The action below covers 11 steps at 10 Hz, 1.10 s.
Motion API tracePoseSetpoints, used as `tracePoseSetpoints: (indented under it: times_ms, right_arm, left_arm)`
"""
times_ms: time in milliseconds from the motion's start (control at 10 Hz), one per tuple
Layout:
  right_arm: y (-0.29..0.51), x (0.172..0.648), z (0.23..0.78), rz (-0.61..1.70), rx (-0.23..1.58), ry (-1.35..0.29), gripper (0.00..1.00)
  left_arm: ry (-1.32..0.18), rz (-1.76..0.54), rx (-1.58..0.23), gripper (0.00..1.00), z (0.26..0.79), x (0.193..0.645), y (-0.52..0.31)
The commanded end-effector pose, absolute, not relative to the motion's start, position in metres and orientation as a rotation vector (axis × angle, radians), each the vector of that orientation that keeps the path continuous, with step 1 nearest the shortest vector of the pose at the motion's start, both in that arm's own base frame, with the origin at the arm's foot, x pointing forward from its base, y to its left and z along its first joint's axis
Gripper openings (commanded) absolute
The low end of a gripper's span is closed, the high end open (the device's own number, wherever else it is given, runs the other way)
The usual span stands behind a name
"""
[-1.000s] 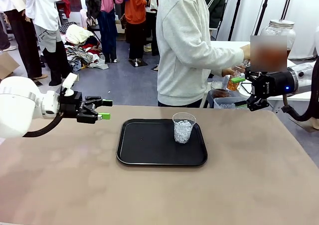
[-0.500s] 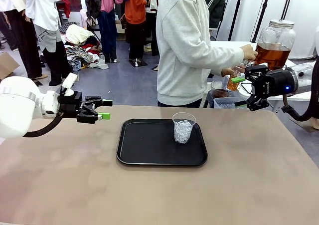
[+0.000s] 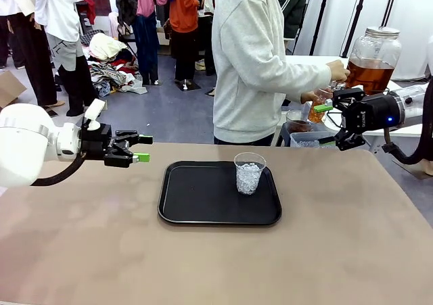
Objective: Pour the drink into the iced cup.
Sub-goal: Pick up the iced cup indicated by the human and present it to them.
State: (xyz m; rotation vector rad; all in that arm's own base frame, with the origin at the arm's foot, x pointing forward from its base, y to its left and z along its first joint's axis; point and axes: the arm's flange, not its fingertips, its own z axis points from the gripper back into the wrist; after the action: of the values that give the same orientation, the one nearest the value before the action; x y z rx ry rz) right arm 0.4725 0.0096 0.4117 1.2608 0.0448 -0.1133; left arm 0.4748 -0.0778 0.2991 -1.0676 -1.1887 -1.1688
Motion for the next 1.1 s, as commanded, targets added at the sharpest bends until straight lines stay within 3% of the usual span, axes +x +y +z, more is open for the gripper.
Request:
tracePoseSetpoints:
  times_ms: [0, 1000]
  right_arm:
    - [0.0098, 0.4727, 0.4128, -0.113, 1.263, 0.044, 1.00]
    - [0.0098, 0.4727, 0.4128, -0.113, 1.263, 0.044, 1.00]
  left_arm:
    - [-1.188, -1.166, -1.067, 1.00, 0.3007, 0.4750, -0.0789]
    - [-1.188, -1.166, -1.067, 1.00, 0.3007, 0.4750, -0.0789]
